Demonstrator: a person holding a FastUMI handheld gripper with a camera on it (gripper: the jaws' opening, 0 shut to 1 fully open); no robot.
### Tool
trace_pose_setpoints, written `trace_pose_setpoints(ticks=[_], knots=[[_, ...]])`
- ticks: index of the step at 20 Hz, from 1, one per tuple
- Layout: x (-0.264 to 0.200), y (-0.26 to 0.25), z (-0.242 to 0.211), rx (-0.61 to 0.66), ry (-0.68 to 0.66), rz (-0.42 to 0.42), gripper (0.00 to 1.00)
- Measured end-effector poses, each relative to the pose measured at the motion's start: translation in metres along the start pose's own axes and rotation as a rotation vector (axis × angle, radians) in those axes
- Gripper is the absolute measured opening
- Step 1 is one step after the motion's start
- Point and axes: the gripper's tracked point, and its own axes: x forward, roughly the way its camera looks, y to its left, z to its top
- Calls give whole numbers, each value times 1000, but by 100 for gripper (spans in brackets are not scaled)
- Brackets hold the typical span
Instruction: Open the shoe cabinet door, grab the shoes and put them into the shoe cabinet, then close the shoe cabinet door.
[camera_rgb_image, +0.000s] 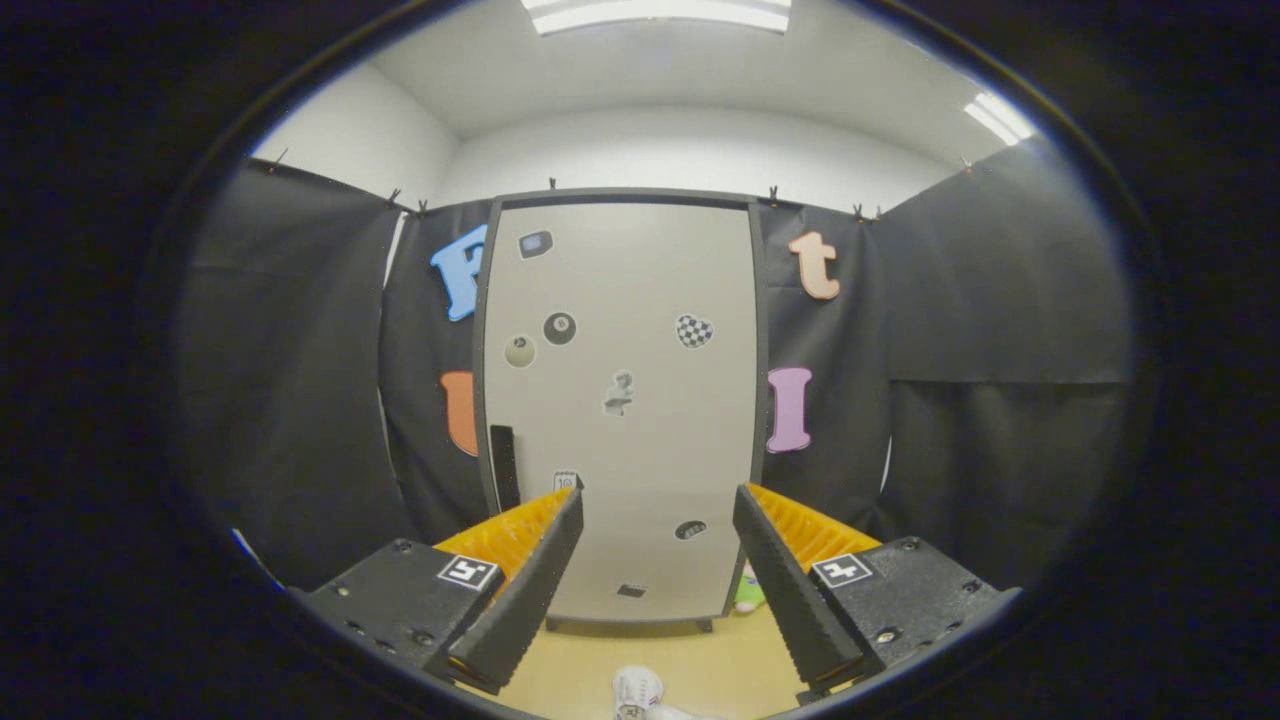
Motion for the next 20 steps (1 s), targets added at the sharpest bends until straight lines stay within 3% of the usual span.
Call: trace_pose_setpoints(ticks=[8,20], knots=[[25,31,-6,-16,20,21,99],[116,157,-51,-40,68,163,99]])
